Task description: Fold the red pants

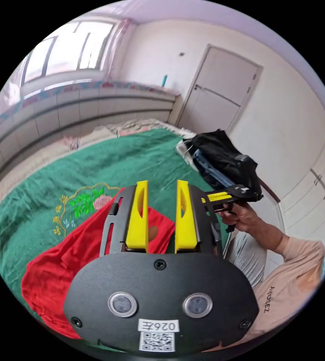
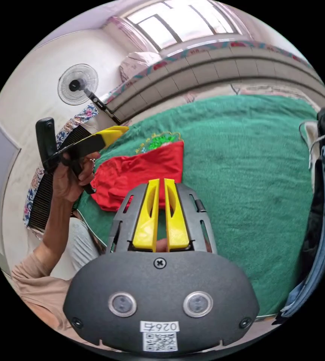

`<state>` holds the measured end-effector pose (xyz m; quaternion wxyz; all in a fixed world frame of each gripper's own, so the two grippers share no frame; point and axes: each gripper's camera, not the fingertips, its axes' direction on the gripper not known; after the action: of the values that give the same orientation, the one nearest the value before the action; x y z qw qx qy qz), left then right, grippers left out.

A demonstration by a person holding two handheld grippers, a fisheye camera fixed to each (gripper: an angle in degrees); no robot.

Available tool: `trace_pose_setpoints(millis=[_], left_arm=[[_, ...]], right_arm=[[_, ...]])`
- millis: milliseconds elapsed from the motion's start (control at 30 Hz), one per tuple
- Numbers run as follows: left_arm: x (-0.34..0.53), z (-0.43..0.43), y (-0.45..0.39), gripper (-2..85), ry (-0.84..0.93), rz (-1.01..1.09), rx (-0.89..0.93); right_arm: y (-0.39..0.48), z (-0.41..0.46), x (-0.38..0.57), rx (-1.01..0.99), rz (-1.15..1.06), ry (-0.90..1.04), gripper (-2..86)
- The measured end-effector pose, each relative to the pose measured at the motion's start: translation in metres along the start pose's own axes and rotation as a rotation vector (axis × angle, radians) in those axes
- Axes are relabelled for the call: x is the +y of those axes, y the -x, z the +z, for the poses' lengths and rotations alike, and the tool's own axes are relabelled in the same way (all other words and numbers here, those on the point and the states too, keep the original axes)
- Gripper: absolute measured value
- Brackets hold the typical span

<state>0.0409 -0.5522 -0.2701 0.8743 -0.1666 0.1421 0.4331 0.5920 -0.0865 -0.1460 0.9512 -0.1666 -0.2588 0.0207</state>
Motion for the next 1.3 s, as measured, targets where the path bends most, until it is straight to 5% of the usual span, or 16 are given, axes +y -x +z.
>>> trace_pose_setpoints(millis=[400, 700, 1000, 1300], left_arm=[[-0.111, 0.145, 0.040, 15.3, 0.437, -0.151, -0.172], [-0.185, 0.207, 0.052, 20.3, 0.592, -0.235, -0.152], [-0.226, 0.262, 0.058, 4.8, 0.739, -0.177, -0.362], [-0.241, 0.281, 0.081, 1.3, 0.507, -0.294, 0.173]], right_arm=[[-0.067, 0.074, 0.012, -0.119, 0.192, 0.253, 6.0], [-0.017, 0.060, 0.007, 0.031, 0.026, 0.197, -0.1], [0.029, 0.004, 0.004, 0.095, -0.149, 0.116, -1.0], [0.008, -0.121, 0.013, 0.078, -0.115, 0.068, -0.9]])
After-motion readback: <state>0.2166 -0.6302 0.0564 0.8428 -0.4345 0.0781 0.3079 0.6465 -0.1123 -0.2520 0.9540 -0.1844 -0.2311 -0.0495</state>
